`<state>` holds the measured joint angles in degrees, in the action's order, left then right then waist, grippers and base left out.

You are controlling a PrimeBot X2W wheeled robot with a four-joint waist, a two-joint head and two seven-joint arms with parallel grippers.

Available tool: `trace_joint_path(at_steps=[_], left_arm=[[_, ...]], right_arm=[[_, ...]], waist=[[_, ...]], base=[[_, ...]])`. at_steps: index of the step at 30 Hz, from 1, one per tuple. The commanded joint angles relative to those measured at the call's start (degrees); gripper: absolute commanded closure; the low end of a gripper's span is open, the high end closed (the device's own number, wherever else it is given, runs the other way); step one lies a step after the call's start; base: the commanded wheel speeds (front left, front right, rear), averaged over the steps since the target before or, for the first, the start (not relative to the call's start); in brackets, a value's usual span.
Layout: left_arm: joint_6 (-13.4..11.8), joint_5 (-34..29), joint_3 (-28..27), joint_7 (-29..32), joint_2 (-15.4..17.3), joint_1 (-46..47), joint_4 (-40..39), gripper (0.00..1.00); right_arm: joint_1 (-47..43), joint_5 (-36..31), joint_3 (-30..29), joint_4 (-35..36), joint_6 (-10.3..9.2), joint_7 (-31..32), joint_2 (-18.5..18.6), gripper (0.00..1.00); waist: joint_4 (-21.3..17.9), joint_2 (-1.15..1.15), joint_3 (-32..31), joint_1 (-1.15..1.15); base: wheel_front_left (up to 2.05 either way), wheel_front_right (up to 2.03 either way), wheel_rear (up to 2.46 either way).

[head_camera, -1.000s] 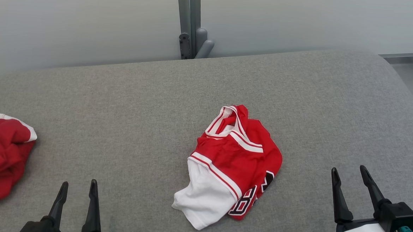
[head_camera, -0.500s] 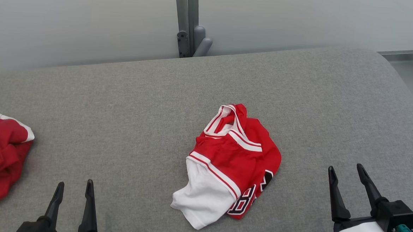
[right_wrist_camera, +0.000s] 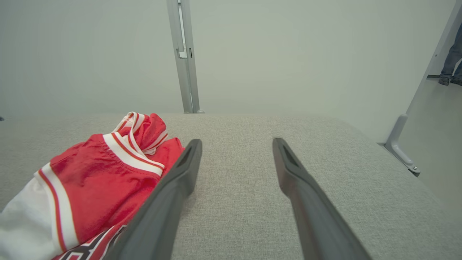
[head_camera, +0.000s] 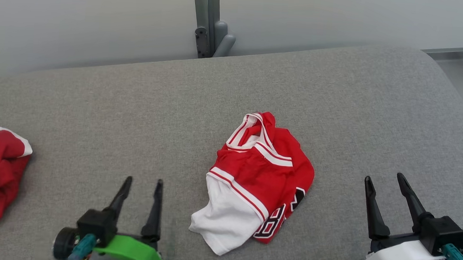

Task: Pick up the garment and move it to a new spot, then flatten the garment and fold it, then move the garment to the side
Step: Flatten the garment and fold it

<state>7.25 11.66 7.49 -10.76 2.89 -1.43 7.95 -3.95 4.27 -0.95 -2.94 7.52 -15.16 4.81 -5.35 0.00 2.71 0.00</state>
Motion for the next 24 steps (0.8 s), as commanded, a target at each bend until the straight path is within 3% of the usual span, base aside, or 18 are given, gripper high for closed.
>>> trace_joint_path(at_steps=[1,10,23,24], left_arm=[[0.2,0.6,1.6,2.0,0.1,1.5,0.3,0.0],[-0.5,5.3,11.1,14.1,0.1,9.6,4.0,0.0],[-2.1,5.6,13.5,17.1,1.3,12.7,8.2,0.0],[-2.0,5.4,13.6,17.2,1.3,13.0,8.8,0.11]], right_arm=[[0.9,0.3,0.2,0.4,-0.05,0.0,0.2,0.0],[3.1,0.9,1.3,0.5,-0.05,0.0,-0.7,0.0],[3.6,1.6,0.2,0.1,-0.05,0.0,-1.5,0.0],[3.8,1.6,0.3,0.1,-0.05,0.0,-1.5,0.0]], waist=[[-0.6,0.0,1.1,0.0],[-4.4,0.0,4.2,0.0],[-7.0,0.0,5.6,0.0],[-6.9,0.0,5.8,0.0]], base=[[0.0,0.0,0.0],[0.0,0.0,0.0],[0.0,0.0,0.0],[0.0,0.0,0.0]])
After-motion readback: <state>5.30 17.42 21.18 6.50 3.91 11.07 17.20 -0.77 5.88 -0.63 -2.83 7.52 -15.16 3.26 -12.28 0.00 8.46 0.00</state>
